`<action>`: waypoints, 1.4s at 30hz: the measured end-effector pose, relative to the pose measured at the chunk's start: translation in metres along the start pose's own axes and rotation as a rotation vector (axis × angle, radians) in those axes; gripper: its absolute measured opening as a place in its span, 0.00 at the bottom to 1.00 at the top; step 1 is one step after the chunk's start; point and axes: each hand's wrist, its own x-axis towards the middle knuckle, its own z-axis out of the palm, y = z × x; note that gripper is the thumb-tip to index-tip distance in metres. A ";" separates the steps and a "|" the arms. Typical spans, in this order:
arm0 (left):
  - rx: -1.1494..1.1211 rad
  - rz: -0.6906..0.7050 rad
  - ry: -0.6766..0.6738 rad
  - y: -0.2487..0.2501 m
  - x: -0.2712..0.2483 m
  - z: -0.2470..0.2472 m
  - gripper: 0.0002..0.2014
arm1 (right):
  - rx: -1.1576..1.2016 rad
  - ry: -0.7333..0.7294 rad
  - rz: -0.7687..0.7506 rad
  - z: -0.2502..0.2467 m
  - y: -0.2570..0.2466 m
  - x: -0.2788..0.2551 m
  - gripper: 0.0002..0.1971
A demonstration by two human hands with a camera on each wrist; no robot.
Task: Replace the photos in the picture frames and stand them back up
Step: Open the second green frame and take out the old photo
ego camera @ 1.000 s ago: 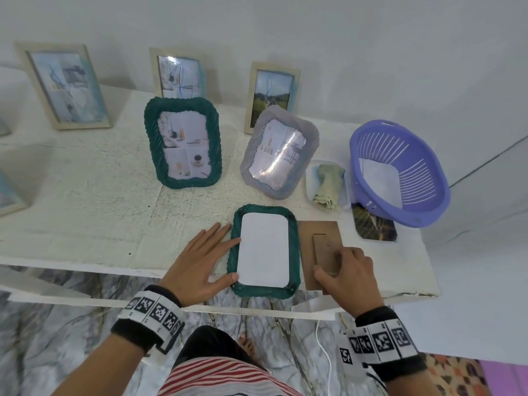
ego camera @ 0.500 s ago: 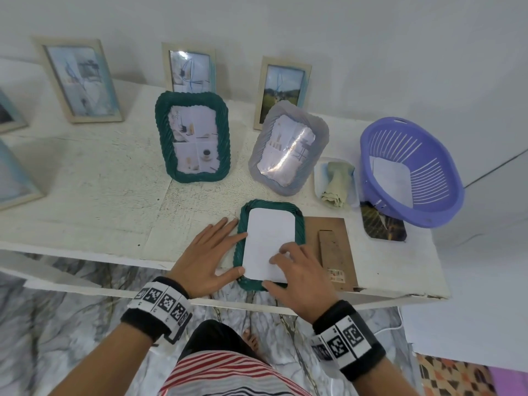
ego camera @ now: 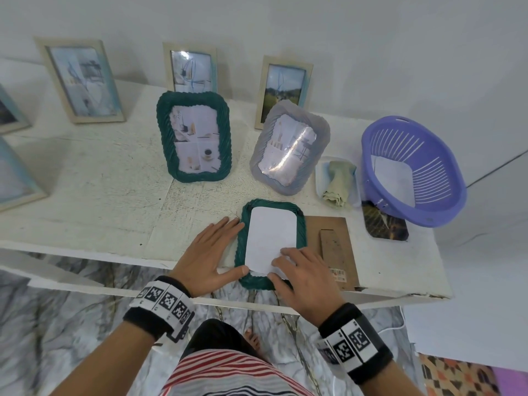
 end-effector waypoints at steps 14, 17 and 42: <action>0.060 -0.045 0.018 0.002 0.003 0.006 0.45 | 0.008 0.010 0.043 0.001 -0.003 0.001 0.18; 0.068 -0.057 0.022 0.001 0.004 0.007 0.45 | -0.028 0.035 0.062 0.003 -0.007 0.004 0.16; 0.083 0.019 0.043 -0.003 0.001 0.008 0.35 | 0.315 0.402 0.610 -0.065 -0.002 -0.003 0.17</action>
